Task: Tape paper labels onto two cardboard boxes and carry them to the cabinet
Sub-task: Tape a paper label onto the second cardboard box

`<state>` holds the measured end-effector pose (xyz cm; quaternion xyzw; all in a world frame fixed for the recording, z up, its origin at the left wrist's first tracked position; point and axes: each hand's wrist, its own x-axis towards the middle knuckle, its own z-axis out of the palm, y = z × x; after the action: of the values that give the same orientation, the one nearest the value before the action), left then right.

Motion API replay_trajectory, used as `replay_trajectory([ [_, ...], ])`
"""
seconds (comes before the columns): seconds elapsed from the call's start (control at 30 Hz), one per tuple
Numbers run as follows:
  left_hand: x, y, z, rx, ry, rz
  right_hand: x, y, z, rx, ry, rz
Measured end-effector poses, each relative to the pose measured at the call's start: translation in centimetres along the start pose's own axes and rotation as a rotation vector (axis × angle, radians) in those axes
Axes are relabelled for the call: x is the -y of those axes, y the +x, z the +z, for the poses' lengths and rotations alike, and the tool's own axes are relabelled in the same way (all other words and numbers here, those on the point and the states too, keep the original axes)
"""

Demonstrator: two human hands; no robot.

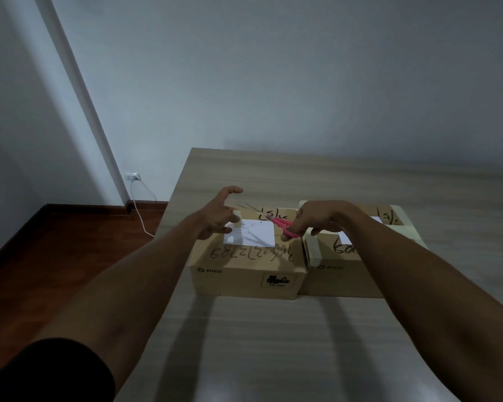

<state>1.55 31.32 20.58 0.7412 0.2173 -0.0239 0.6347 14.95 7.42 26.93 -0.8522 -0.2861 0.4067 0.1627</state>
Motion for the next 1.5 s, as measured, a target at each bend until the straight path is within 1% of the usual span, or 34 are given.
replay_trajectory([
  [0.37,-0.9,-0.4,2.0,0.122,0.067,0.012,-0.9,0.4,-0.3,-0.012,0.005,-0.052],
  [0.6,-1.0,-0.4,3.2,0.136,0.112,0.033,-1.4,0.9,-0.1,-0.022,-0.011,-0.056],
  [0.7,-1.0,-0.4,3.1,0.103,0.142,0.051,-1.1,1.6,0.4,-0.092,-0.079,-0.003],
  [0.8,-0.1,-0.7,2.9,0.034,0.212,0.102,-1.1,2.7,1.6,-0.2,0.012,0.094],
  [0.9,1.4,-1.3,2.4,-0.076,0.434,0.144,-0.8,3.6,3.5,-0.318,0.064,0.158],
  [1.0,2.6,-2.0,1.6,-0.196,0.716,0.112,-0.4,4.3,5.9,-0.421,0.146,0.134],
  [1.07,3.4,-2.3,1.0,-0.247,0.795,0.084,-0.4,4.5,7.4,-0.484,0.195,0.107],
  [1.13,4.1,-2.5,0.5,-0.284,0.805,0.074,-0.6,5.0,8.7,-0.517,0.346,0.115],
  [1.23,5.1,-2.6,0.0,-0.308,0.809,0.072,-1.0,5.3,9.9,-0.444,0.713,0.209],
  [1.27,5.3,-2.6,0.0,-0.312,0.803,0.076,-1.3,5.3,10.0,-0.435,0.769,0.234],
  [1.3,5.5,-2.6,-0.1,-0.314,0.8,0.078,-1.7,5.4,10.0,-0.44,0.767,0.252],
  [1.5,6.2,-2.3,0.2,-0.329,0.868,0.068,-2.9,4.7,10.4,-0.468,0.465,0.33],
])
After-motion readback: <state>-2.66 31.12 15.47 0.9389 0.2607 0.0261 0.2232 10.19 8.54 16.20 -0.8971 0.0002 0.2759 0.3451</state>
